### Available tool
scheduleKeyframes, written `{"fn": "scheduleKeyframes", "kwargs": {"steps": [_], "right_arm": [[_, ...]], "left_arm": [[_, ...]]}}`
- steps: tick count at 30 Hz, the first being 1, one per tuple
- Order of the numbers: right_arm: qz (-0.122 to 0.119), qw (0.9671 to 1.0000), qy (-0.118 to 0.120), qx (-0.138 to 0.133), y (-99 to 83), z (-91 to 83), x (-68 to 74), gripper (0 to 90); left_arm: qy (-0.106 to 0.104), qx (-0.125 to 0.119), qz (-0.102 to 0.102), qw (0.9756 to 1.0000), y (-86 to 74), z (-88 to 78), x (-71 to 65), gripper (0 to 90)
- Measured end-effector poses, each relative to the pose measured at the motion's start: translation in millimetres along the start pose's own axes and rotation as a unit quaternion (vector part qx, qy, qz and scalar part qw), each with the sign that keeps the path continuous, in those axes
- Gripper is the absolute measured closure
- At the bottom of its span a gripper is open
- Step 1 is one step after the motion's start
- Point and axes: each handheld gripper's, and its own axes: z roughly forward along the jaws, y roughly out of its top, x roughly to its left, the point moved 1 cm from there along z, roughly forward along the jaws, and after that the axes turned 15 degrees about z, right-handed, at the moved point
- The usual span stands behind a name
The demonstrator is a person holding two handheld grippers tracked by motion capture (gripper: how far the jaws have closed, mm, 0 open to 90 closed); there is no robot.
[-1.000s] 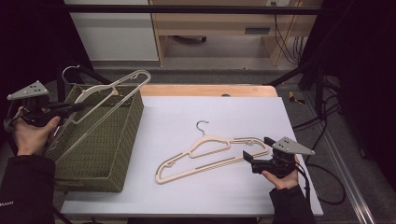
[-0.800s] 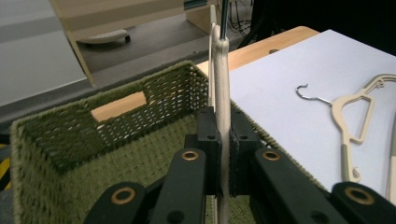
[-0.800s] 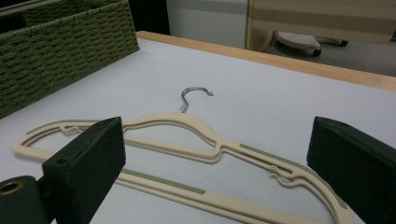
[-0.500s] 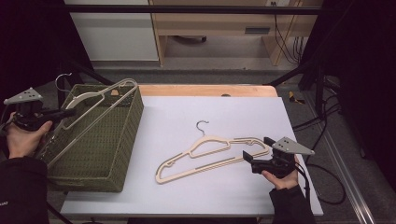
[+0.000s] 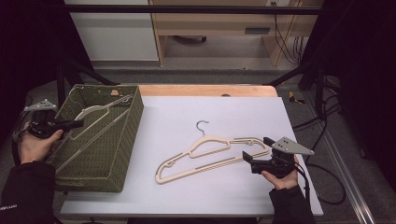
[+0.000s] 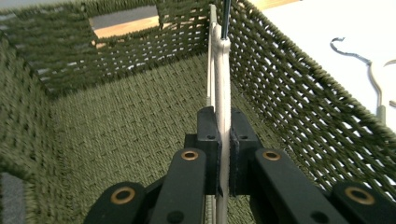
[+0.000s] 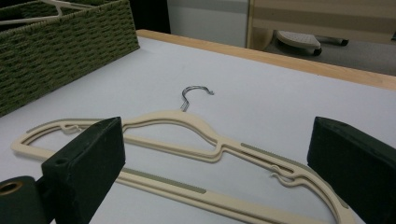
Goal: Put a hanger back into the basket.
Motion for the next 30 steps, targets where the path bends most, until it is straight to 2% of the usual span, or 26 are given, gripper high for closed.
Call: {"fn": "scheduleKeyframes", "kwargs": {"steps": [6, 11, 14, 19, 22, 23, 24, 26, 30], "right_arm": [[0.0, 1.0, 0.0, 0.003, -0.4, 0.7, 0.3, 4.5], [-0.002, 1.0, 0.0, 0.005, -0.9, 1.1, 0.4, 4.4], [-0.002, 1.0, 0.0, 0.005, -1.0, 1.4, 0.8, 4.4], [0.0, 1.0, 0.0, 0.006, -1.3, 1.8, 1.2, 4.4], [0.0, 1.0, 0.0, 0.007, -1.7, 2.7, 1.7, 4.5], [-0.001, 1.0, -0.001, 0.008, -1.9, 2.8, 1.7, 4.5], [-0.002, 1.0, -0.001, 0.008, -1.9, 2.9, 1.7, 4.5], [-0.002, 1.0, -0.001, 0.008, -2.0, 2.9, 1.8, 4.5], [-0.001, 1.0, 0.0, 0.007, -1.7, 2.7, 1.8, 4.5]], "left_arm": [[0.019, 0.02, -0.013, 0.9995, -2.6, 8.3, -0.9, 84.7], [0.029, 0.028, -0.033, 0.9986, -5.6, 13.6, 0.4, 84.1], [0.045, 0.036, -0.044, 0.9973, -9.4, 13.2, 3.4, 83.0], [0.081, 0.064, -0.057, 0.993, -18.7, 11.6, 10.7, 80.3], [0.092, 0.072, -0.074, 0.9903, -23.4, 12.4, 12.8, 80.6], [0.097, 0.082, -0.072, 0.9893, -24.6, 12.3, 13.8, 80.2], [0.104, 0.087, -0.078, 0.9877, -25.7, 13.1, 14.6, 79.2], [0.113, 0.106, -0.088, 0.9841, -28.5, 13.9, 17.0, 76.9], [0.115, 0.119, -0.1, 0.9811, -33.0, 17.1, 19.0, 75.3]]}}
